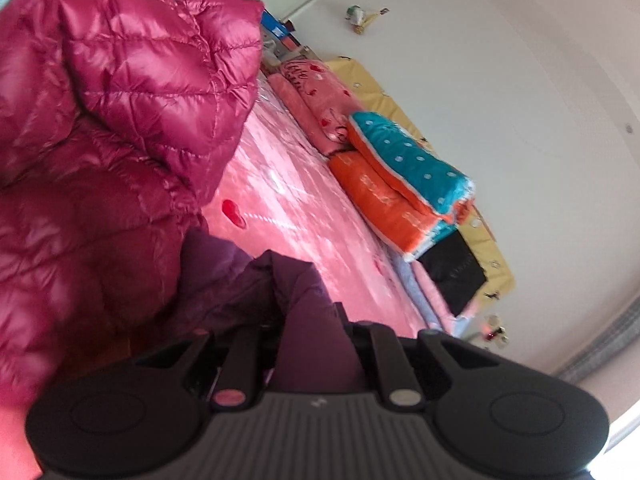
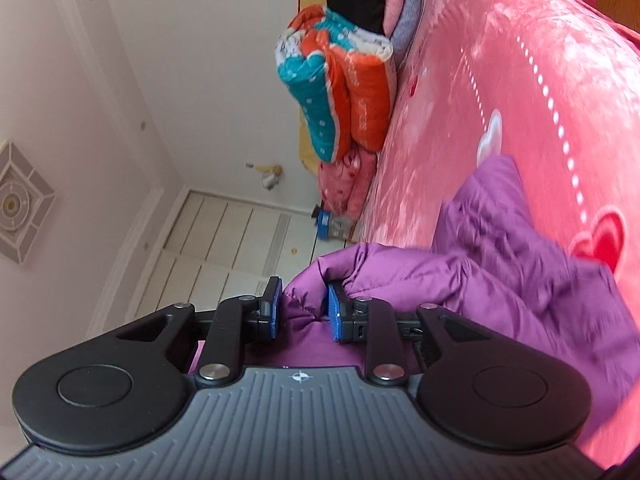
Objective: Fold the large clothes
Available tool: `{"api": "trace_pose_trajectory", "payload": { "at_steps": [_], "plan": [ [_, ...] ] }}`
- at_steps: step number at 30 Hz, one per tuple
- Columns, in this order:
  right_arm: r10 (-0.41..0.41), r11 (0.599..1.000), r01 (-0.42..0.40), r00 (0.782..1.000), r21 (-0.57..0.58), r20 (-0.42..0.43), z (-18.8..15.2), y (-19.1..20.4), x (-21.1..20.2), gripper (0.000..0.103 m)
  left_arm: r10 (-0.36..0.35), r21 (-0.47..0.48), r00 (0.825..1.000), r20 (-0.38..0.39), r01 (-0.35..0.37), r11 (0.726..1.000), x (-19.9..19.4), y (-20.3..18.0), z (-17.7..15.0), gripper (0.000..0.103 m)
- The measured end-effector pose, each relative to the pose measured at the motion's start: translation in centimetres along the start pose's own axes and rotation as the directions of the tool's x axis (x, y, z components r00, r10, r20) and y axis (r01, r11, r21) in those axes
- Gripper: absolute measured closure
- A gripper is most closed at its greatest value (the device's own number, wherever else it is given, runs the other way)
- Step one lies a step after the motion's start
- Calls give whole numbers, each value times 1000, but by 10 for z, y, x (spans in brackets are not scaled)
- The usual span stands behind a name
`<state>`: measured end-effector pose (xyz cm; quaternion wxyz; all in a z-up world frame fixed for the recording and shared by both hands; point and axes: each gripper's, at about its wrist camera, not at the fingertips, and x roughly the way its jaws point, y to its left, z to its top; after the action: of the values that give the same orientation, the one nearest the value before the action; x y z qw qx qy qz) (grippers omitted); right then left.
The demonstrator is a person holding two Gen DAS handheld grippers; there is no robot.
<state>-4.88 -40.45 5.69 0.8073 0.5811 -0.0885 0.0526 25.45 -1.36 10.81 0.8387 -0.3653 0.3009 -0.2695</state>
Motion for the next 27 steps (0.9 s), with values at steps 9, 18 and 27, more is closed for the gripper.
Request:
{"api": "trace_pose_trajectory", "payload": {
  "at_steps": [9,18,27],
  "plan": [
    [-48,998,51,997,-35,63,20,-38,44,73,113,60,994,4,-113,992,70,4,5,90],
    [-177,972,186,981,-141,79,20,-53,66,73,195,150,981,-11,-191,970,100,-4,4,84],
    [-204,959,222,972,-177,114,18,-52,63,10,170,262,985,24,-170,950,77,-39,8,43]
  ]
}}
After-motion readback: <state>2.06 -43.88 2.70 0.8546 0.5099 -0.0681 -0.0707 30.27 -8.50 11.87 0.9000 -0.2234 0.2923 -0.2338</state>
